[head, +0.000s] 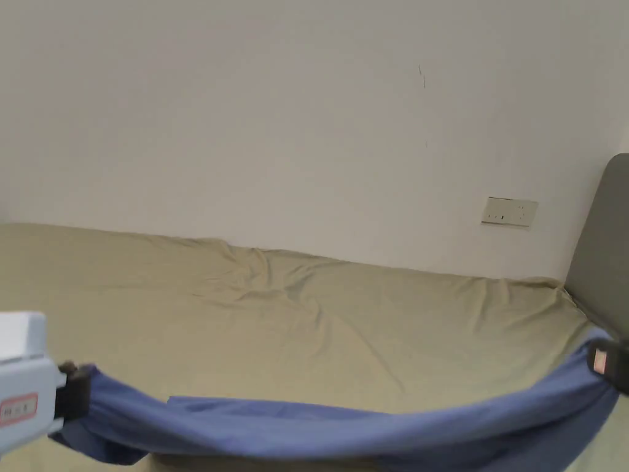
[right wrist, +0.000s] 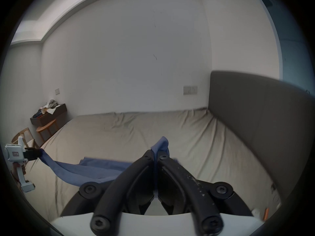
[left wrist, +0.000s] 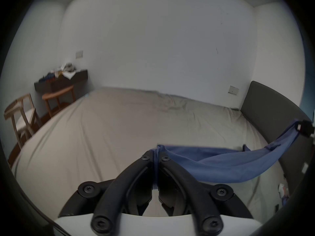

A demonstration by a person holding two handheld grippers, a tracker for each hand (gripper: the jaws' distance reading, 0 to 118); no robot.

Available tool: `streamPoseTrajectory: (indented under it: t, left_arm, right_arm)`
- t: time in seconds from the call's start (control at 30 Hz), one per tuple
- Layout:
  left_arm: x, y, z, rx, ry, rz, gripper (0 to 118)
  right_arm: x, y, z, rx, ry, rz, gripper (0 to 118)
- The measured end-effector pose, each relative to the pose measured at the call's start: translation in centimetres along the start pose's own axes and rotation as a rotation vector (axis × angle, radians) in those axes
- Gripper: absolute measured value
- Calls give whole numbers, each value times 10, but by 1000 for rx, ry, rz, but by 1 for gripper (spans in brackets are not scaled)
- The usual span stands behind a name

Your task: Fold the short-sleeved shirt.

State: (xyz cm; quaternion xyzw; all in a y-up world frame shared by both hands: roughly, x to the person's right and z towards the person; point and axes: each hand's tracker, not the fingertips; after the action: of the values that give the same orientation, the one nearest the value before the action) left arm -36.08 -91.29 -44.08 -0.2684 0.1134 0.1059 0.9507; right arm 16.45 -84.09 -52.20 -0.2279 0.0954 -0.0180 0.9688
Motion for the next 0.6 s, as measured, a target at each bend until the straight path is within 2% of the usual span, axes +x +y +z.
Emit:
streamPoseTrajectory:
  t: [0.17, 0.33, 0.6]
  left_arm:
    - [0, -67, 38, -48, -10, -13, 4]
    - [-5, -125, 73, -110, -22, 50, 4]
    - [-34, -196, 121, -151, 69, 13, 4]
  right_arm:
    - [21, -94, 38, -129, 34, -130, 4]
    - [24, -179, 87, -193, 30, -186, 4]
    - [39, -262, 154, -262, -10, -231, 4]
